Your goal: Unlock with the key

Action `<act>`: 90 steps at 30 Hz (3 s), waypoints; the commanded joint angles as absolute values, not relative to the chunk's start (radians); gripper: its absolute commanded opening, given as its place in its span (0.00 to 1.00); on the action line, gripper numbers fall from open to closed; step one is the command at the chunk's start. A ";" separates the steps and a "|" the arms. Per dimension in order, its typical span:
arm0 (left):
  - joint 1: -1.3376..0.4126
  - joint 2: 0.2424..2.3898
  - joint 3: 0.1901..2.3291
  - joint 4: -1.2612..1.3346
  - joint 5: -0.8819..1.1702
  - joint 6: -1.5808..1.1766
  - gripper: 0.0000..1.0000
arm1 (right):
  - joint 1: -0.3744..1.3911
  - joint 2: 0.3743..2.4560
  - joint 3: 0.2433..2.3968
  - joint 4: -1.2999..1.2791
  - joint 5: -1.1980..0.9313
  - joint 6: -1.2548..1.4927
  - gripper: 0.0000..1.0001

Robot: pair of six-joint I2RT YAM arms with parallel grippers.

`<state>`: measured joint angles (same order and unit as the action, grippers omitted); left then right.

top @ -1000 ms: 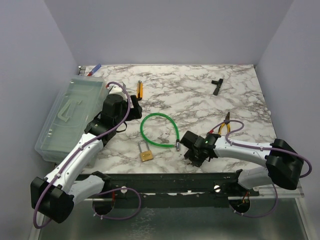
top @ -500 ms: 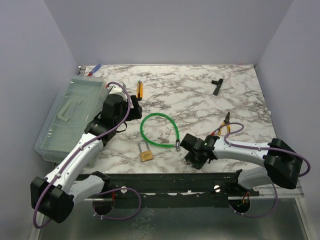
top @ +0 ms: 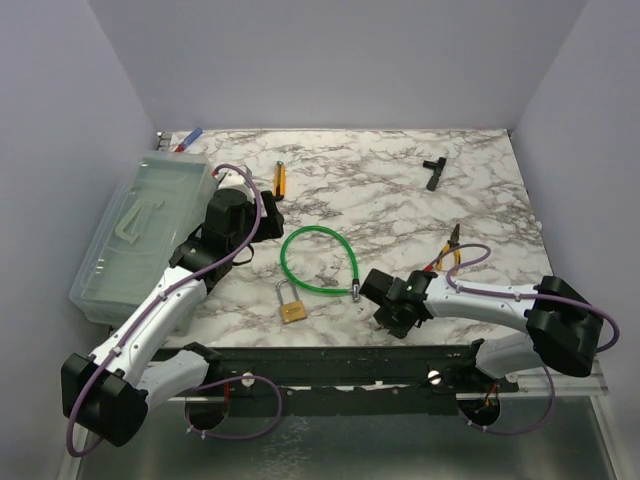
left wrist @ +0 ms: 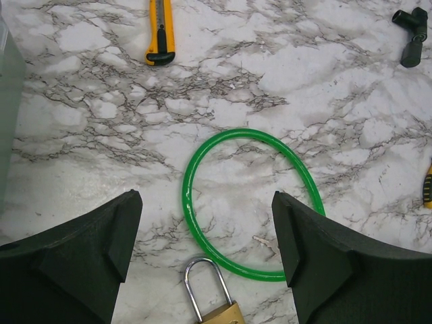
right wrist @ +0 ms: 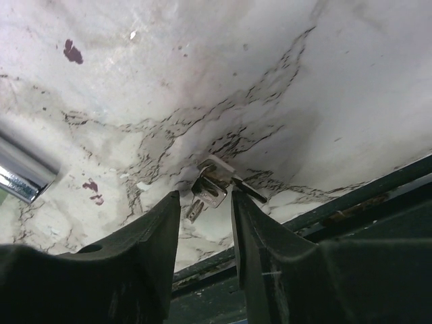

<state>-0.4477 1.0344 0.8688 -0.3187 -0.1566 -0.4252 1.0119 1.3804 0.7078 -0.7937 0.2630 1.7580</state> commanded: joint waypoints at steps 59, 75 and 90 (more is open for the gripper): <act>-0.474 0.960 0.826 -0.252 0.195 -0.661 0.81 | 1.017 1.191 0.816 -0.759 0.651 1.706 0.00; -0.517 1.013 0.857 -0.076 0.425 -1.022 0.74 | 1.017 0.827 0.529 0.081 0.756 1.374 0.00; -0.612 1.081 0.776 0.234 0.415 -1.307 0.58 | 1.017 0.917 0.595 0.301 0.801 1.338 0.00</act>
<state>-0.5945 1.0668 0.7956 0.1234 0.4095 -1.2324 1.0180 0.9043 0.5781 0.1833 0.7536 1.3643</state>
